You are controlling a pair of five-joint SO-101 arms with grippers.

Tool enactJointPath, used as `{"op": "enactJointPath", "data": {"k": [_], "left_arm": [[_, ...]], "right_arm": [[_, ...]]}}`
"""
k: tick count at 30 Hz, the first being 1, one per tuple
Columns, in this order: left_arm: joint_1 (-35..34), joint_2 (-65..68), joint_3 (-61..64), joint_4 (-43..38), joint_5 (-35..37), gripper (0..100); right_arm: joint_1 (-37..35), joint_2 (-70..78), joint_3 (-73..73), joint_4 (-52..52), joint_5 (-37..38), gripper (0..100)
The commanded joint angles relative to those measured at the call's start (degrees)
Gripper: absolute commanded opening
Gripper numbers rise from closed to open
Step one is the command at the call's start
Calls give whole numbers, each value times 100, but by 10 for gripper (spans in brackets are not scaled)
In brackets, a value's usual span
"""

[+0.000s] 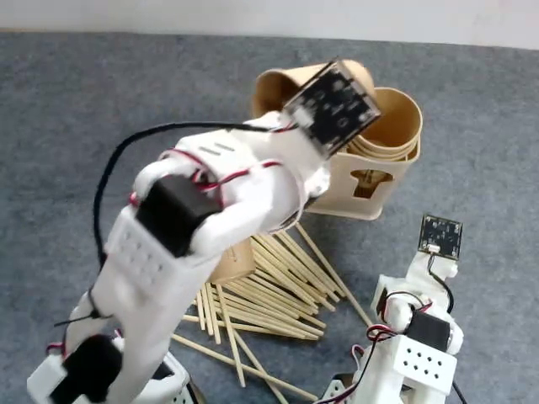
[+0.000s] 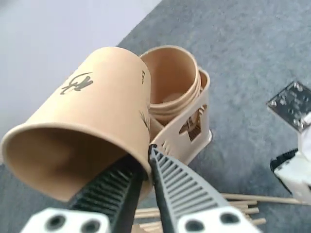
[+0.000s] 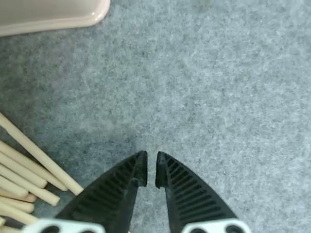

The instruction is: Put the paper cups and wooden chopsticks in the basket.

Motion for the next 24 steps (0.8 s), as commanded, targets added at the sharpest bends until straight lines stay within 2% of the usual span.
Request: {"op": "enactJointPath", "data": {"k": [1, 6, 12, 18, 24], "left_arm": [[127, 470, -804, -97, 9, 11], [418, 892, -919, -88, -9, 11], [444, 1244, -919, -149, -18, 14], [303, 1279, -927, -149, 0, 162], [189, 1323, -927, -510, 0, 165]], "right_arm": [[57, -75, -40, -110, 62, 46], [57, -75, -40, -110, 62, 46], [57, -75, -40, -110, 62, 46], [57, -75, -31, -110, 62, 46], [57, -75, -31, -110, 62, 46]]}}
